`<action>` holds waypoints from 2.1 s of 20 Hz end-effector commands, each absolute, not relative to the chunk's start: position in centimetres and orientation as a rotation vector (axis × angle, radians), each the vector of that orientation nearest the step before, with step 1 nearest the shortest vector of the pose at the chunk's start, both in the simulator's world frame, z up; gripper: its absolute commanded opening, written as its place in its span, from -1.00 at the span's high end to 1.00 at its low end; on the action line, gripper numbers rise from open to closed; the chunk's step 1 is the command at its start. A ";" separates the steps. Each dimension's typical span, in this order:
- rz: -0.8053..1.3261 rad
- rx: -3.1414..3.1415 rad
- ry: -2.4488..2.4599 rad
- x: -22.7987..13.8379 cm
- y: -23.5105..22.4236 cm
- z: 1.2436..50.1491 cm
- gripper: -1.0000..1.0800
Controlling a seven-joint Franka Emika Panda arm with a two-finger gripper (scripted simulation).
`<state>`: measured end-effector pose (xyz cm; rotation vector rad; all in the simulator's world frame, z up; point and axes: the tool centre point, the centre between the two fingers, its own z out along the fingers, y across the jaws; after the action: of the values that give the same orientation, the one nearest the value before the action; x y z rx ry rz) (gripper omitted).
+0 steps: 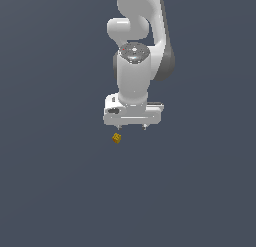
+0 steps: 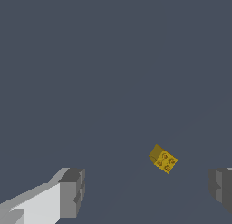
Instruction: Pick up the object and move it to a goal position.
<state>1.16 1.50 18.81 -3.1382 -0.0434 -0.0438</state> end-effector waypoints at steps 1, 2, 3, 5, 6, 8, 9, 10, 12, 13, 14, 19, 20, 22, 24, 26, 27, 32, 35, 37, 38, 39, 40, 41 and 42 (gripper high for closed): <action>-0.044 -3.138 -0.043 1.2 1.5 18.8 -0.92; -0.043 -3.138 -0.043 1.1 1.5 18.8 -0.92; -0.042 -3.136 -0.041 1.1 1.6 18.9 -0.92; -0.038 -3.128 -0.033 1.0 2.0 19.0 -0.92; -0.035 -3.122 -0.028 0.9 2.2 19.1 -0.92; -0.029 -3.113 -0.019 0.7 2.6 19.3 -0.92; -0.027 -3.110 -0.017 0.6 2.7 19.3 -0.92; -0.026 -3.109 -0.016 0.6 2.8 19.4 -0.92; -0.027 -3.110 -0.016 0.6 2.8 19.3 -0.92; -0.027 -3.110 -0.016 0.6 2.7 19.3 -0.92; -0.027 -3.110 -0.013 0.6 2.7 19.3 -0.92; -0.024 -3.109 0.047 0.4 2.2 18.4 -0.92; -0.023 -3.109 0.068 0.3 2.0 18.1 -0.92; -0.021 -3.108 0.117 0.1 1.6 17.3 -0.92; -0.018 -3.106 0.178 -0.1 1.1 16.5 -0.92; -0.015 -3.102 0.250 -0.5 0.4 15.4 -0.92; -0.013 -3.099 0.291 -0.7 0.1 14.8 -0.92; -0.005 -3.076 0.528 -2.1 -2.0 11.6 -0.92; -0.002 -3.059 0.651 -2.9 -3.2 9.9 -0.92; -0.001 -3.048 0.717 -3.4 -3.8 9.1 -0.92; -0.001 -3.043 0.746 -3.6 -4.1 8.7 -0.92; 0.000 -3.038 0.772 -3.8 -4.3 8.4 -0.92; 0.000 -3.034 0.795 -3.9 -4.5 8.1 -0.92; 0.000 -3.030 0.814 -4.1 -4.7 7.9 -0.92; 0.000 -3.027 0.831 -4.2 -4.9 7.7 -0.92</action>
<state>-4.01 -4.58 8.04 -3.0335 0.7985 0.0014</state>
